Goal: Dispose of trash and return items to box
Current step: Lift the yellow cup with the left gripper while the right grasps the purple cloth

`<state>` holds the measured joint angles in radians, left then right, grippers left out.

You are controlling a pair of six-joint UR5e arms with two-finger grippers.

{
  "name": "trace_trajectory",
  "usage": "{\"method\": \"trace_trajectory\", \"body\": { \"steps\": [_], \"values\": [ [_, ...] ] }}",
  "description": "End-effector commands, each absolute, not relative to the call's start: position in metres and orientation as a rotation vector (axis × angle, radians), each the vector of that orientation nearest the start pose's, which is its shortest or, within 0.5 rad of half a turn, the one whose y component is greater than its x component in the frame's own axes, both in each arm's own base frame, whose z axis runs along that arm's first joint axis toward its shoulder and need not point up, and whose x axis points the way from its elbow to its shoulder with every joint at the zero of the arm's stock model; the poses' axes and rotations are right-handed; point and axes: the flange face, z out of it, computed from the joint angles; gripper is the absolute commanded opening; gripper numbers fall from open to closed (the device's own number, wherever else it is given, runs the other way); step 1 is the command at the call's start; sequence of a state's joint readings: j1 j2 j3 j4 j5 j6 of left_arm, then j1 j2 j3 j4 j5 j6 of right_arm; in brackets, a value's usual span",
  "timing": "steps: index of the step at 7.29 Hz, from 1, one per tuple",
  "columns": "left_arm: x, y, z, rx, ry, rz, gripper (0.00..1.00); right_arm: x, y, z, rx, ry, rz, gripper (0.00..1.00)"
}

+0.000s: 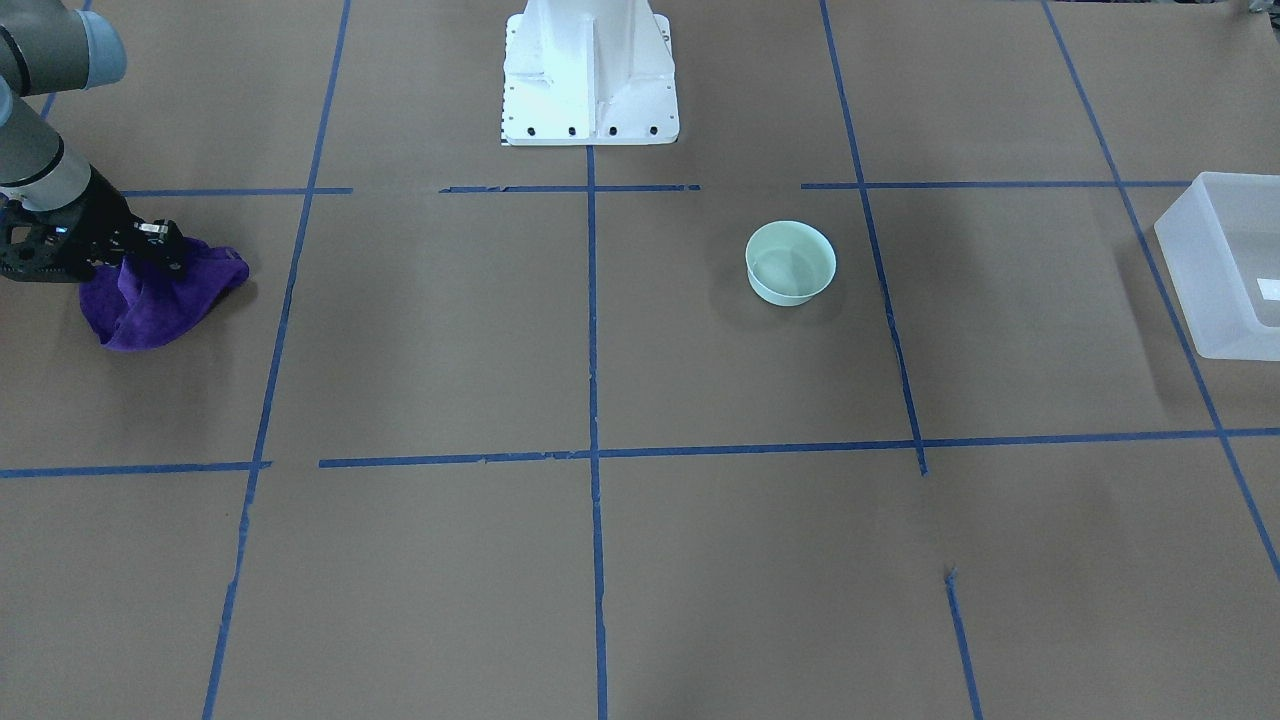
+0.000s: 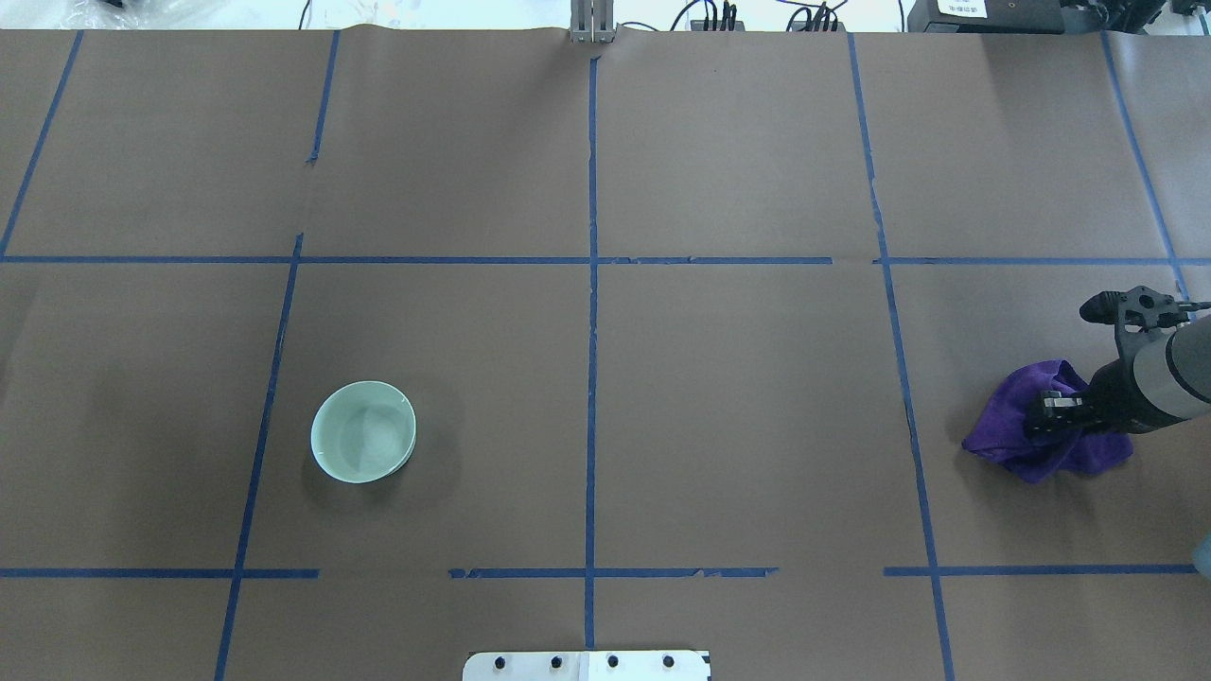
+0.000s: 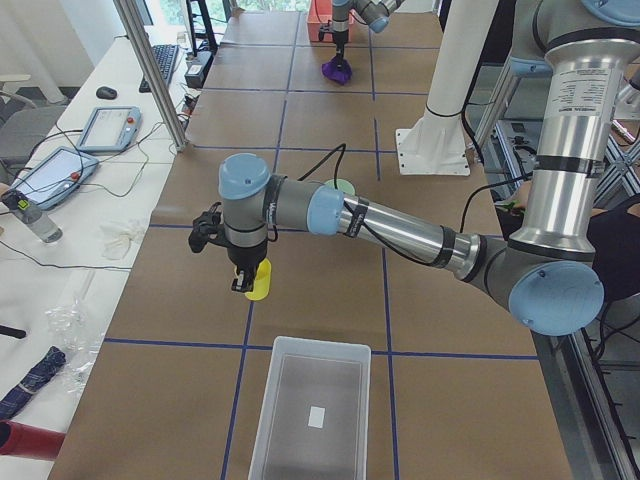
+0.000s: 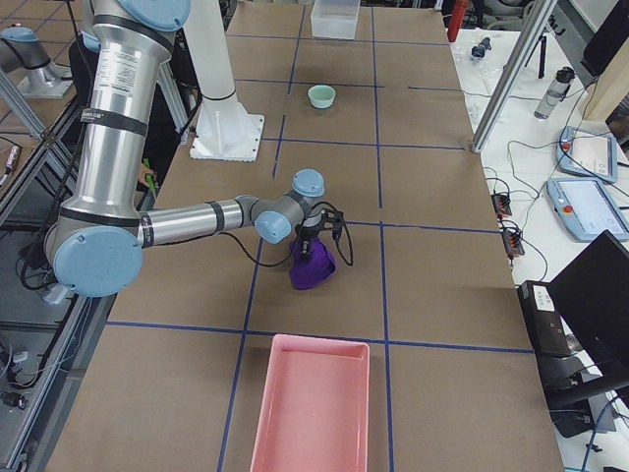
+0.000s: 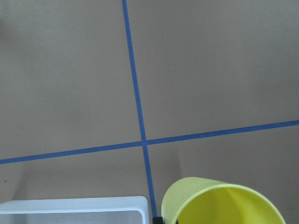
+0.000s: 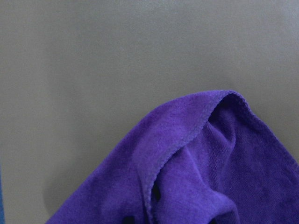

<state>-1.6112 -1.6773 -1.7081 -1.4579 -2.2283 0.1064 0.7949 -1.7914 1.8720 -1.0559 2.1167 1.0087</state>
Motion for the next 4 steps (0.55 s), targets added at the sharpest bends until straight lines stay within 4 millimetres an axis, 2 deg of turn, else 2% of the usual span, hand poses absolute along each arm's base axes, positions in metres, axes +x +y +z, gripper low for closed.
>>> {"method": "trace_trajectory", "body": {
  "steps": [1,2,4],
  "values": [
    [-0.113,-0.536,0.599,0.163,0.620,0.118,0.00,-0.234,-0.357,0.551,-0.049,-0.795,0.060,0.00],
    [-0.118,-0.536,0.621,0.159,0.620,0.108,0.00,-0.222,-0.353,0.543,-0.041,-0.802,0.070,0.00],
    [-0.120,-0.537,0.650,0.157,0.620,0.104,0.00,-0.197,-0.361,0.524,-0.041,-0.860,0.108,0.00]
  ]
}}
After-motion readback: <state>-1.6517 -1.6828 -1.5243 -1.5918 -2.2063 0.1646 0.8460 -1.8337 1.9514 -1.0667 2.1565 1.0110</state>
